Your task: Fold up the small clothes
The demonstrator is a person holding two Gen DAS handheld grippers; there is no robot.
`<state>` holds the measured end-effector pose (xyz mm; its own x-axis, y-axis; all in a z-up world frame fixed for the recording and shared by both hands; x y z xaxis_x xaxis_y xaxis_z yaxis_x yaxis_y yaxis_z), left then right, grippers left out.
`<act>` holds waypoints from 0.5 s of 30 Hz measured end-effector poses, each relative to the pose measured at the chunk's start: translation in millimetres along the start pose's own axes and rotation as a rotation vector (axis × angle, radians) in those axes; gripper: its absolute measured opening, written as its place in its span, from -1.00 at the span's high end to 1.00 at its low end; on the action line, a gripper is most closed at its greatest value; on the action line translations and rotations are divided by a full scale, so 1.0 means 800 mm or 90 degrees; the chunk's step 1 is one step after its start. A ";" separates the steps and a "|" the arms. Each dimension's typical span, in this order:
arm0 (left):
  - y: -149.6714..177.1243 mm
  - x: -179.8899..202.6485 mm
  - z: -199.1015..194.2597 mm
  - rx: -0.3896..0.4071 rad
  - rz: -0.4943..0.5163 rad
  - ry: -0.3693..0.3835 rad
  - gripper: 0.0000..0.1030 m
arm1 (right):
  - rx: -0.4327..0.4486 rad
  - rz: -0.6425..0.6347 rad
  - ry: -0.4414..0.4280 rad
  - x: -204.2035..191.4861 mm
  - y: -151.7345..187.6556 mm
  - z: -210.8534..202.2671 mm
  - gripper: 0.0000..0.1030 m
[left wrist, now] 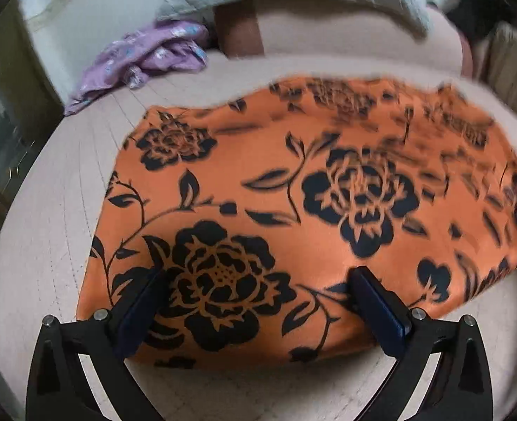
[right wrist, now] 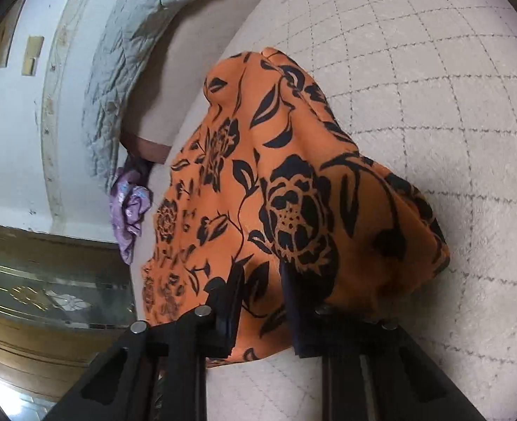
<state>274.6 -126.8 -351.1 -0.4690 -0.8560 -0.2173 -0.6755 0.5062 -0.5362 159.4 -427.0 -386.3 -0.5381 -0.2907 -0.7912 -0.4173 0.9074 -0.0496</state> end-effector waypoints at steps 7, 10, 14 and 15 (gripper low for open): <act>-0.003 -0.001 0.003 -0.002 0.005 0.008 -1.00 | 0.031 -0.120 -0.040 -0.048 0.019 -0.005 0.45; -0.003 -0.003 0.002 -0.001 0.007 0.012 -1.00 | -0.019 -0.104 0.024 -0.035 0.025 0.026 0.44; -0.004 -0.005 0.005 0.002 0.008 0.013 -1.00 | -0.025 -0.078 0.014 -0.030 0.021 0.032 0.47; -0.004 -0.005 0.005 0.002 0.009 0.012 -1.00 | -0.026 -0.077 0.012 -0.029 0.022 0.031 0.47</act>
Point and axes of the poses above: each gripper's, at about its wrist camera, not at the fingertips, and z roughly the way its jaws point, x to its right, y to its underside, the point moved 2 cm from there along z, roughly the way its jaws point, and after that the axes turned 7 degrees about z, right-handed, at the moved point
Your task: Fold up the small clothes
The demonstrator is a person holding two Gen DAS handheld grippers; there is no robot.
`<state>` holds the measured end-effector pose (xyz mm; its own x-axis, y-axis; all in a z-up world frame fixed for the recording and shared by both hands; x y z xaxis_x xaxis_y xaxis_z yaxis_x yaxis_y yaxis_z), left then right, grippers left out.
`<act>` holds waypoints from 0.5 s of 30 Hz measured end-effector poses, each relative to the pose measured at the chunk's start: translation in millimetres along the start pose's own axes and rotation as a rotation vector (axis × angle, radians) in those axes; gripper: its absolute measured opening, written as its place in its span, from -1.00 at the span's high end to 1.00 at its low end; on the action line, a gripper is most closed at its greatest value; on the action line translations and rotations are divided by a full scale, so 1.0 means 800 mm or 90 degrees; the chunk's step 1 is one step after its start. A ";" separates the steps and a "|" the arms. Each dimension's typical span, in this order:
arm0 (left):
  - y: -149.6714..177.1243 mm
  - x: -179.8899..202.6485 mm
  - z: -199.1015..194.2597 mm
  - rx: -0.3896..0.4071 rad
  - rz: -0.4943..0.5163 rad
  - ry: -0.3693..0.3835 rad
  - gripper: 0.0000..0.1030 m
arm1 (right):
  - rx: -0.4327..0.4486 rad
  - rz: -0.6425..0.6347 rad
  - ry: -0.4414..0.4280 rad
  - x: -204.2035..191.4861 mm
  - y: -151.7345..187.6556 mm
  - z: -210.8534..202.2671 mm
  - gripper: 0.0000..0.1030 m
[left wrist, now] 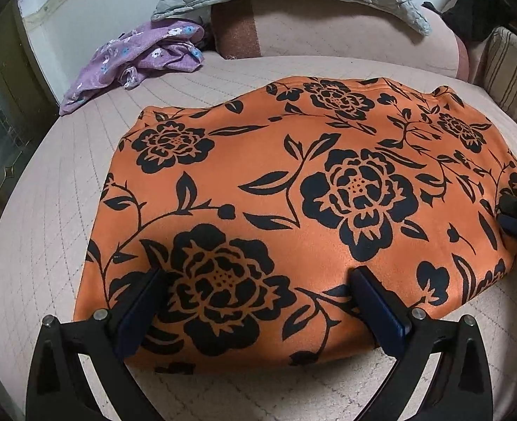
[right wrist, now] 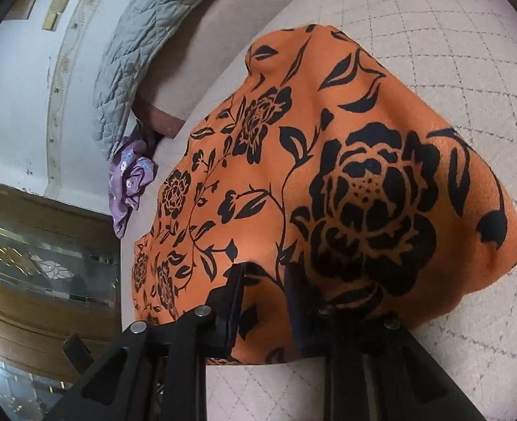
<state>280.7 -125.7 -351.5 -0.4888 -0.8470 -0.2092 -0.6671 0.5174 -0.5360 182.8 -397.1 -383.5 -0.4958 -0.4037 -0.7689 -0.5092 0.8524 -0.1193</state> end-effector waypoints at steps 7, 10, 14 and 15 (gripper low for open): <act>0.002 0.002 -0.002 0.007 -0.003 -0.009 -1.00 | 0.008 -0.045 -0.012 -0.007 0.009 -0.030 0.43; 0.005 0.003 -0.003 0.012 -0.003 -0.014 -1.00 | -0.002 -0.043 -0.032 -0.003 0.017 -0.045 0.09; 0.008 0.004 -0.004 0.017 -0.008 -0.017 -1.00 | 0.011 -0.031 -0.042 0.009 0.024 -0.069 -0.41; 0.009 0.004 -0.005 0.018 -0.012 -0.017 -1.00 | 0.014 -0.029 -0.041 0.011 0.024 -0.072 -0.41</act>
Point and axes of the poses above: each gripper's, at about its wrist camera, not at the fingertips, and z roughly the way its jaws point, x to its right, y to its underside, the point moved 2 cm from there along z, roughly the way its jaws point, and after that the axes turned 7 degrees about z, right-handed, at the moved point
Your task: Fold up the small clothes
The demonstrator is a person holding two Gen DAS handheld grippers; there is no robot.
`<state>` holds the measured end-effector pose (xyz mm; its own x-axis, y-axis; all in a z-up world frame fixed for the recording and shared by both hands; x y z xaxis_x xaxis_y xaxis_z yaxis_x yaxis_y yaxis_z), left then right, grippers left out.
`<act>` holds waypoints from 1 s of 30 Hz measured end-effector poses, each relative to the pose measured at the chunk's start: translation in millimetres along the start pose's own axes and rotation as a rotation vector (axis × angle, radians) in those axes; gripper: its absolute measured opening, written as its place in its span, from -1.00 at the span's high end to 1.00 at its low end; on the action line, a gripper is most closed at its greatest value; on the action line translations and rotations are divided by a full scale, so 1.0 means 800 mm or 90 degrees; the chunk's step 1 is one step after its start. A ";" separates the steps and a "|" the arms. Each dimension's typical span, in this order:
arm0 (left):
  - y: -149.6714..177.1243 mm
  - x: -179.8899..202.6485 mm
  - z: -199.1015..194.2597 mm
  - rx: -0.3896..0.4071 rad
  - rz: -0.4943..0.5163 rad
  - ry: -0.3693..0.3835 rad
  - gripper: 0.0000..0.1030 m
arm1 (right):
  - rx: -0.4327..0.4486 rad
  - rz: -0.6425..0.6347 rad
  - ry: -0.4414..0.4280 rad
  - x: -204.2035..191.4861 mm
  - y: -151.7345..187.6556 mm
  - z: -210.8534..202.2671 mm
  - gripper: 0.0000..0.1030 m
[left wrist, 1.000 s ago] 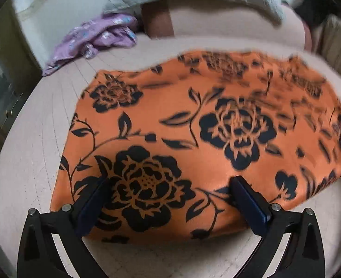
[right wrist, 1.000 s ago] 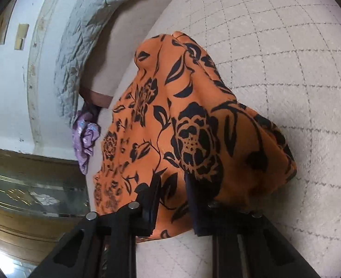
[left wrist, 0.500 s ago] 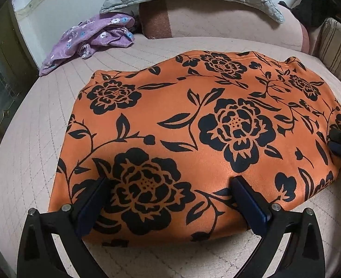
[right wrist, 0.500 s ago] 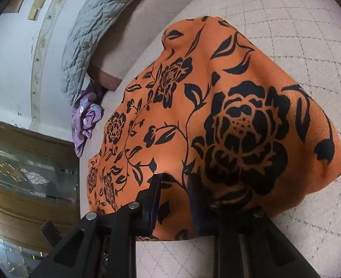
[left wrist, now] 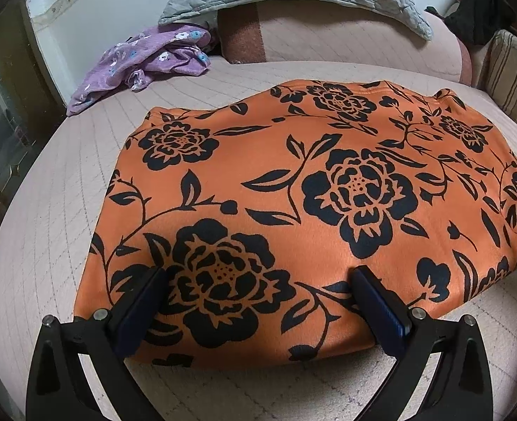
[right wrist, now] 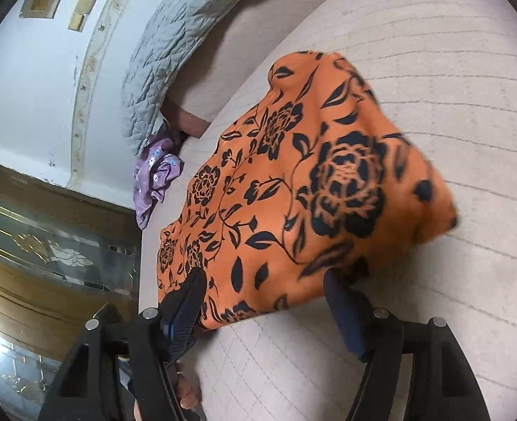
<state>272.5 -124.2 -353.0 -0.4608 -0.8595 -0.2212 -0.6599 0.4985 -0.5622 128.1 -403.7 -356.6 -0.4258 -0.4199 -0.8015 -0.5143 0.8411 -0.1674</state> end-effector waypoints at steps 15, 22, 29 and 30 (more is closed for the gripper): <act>-0.025 -0.023 -0.029 0.058 -0.068 -0.032 -1.00 | 0.115 0.008 -0.015 0.000 -0.026 -0.028 -0.12; -0.020 -0.033 0.014 -0.029 -0.076 -0.049 -1.00 | 0.074 0.097 0.039 0.034 -0.055 0.007 0.20; -0.041 -0.029 0.006 0.008 -0.077 -0.012 -1.00 | 0.121 0.032 0.006 -0.026 -0.126 0.016 0.20; -0.043 -0.030 0.007 0.008 -0.077 -0.014 -1.00 | 0.119 0.033 0.005 -0.029 -0.139 0.025 0.20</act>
Point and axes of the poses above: each gripper's, at about its wrist camera, not at the fingertips, and z roughly the way its jaws point, x to its right, y to its underside, the point moved 2 cm from there along z, roughly the way its jaws point, and after that the axes turned 7 degrees about z, right-handed, at the moved point
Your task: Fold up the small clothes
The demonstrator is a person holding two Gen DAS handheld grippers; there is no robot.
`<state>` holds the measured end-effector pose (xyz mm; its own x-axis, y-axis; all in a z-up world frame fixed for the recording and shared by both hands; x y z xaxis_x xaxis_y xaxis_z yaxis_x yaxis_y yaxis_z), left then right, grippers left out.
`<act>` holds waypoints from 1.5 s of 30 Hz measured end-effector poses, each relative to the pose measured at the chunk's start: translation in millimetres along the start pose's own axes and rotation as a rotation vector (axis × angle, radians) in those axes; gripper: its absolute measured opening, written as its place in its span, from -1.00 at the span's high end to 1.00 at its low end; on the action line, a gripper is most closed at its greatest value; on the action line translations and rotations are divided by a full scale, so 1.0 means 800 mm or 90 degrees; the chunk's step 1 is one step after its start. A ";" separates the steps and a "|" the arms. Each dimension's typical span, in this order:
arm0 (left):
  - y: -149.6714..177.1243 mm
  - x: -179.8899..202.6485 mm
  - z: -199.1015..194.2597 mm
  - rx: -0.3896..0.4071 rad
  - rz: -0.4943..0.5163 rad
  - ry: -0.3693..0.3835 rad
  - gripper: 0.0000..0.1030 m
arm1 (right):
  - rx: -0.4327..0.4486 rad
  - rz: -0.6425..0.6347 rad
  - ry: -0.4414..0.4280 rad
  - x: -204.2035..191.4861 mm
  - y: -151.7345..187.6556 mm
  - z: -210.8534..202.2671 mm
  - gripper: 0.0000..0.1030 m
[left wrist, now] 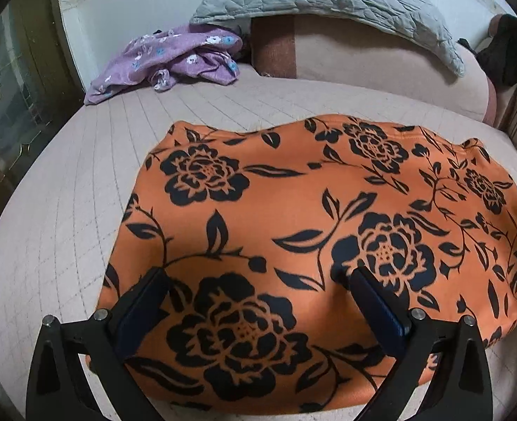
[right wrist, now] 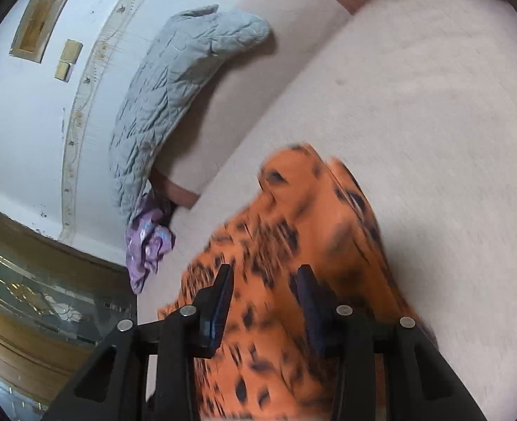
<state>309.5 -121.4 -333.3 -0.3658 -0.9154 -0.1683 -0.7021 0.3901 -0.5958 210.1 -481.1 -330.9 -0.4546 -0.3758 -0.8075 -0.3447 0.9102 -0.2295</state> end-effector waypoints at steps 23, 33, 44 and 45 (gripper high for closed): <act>0.004 -0.003 0.019 -0.023 0.015 -0.046 -1.00 | -0.046 -0.084 0.059 -0.032 0.003 0.060 0.20; 0.007 -0.014 -0.025 0.046 0.013 -0.020 -1.00 | -0.107 -0.072 0.101 0.011 0.068 0.030 0.07; 0.004 -0.023 -0.039 0.063 -0.011 -0.014 -1.00 | -0.097 -0.099 0.060 0.000 0.111 -0.010 0.04; 0.004 -0.023 -0.038 0.063 -0.011 -0.015 -1.00 | -0.104 -0.090 0.063 0.003 0.111 -0.006 0.04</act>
<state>295.7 -100.2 -308.2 -0.3395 -0.9241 -0.1752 -0.6434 0.3640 -0.6735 174.3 -402.3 -350.8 -0.4684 -0.5202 -0.7141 -0.5351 0.8102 -0.2392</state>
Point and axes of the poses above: each gripper's, at about its wrist camera, not at the fingertips, and z roughly the way its jaws point, x to its right, y to its underside, the point moved 2 cm from there along z, roughly the way its jaws point, and after that the axes turned 7 degrees about z, right-handed, at the moved point
